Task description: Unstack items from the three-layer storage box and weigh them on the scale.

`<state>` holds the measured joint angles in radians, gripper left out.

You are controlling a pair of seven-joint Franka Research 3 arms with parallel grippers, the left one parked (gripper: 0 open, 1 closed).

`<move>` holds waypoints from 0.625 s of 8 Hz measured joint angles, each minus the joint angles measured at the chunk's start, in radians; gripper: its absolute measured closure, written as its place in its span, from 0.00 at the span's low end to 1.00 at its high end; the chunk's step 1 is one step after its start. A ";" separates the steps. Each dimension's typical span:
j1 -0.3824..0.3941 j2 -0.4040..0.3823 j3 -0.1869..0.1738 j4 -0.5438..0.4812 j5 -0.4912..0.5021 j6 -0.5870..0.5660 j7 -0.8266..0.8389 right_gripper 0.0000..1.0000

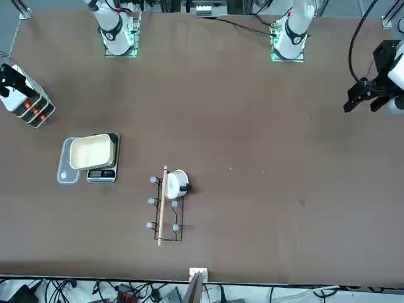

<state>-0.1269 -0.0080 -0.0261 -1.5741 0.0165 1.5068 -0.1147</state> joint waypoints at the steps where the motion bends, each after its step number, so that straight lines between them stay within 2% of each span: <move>1: 0.000 0.000 0.000 0.000 0.000 0.000 0.000 0.00; 3: -0.002 0.003 -0.003 0.000 0.000 -0.004 -0.005 0.00; 4: -0.002 0.010 -0.006 -0.001 0.000 -0.036 -0.007 0.00; 5: -0.004 0.025 -0.008 -0.002 0.000 -0.120 -0.008 0.00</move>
<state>-0.1304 0.0167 -0.0340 -1.5763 0.0165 1.3870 -0.1224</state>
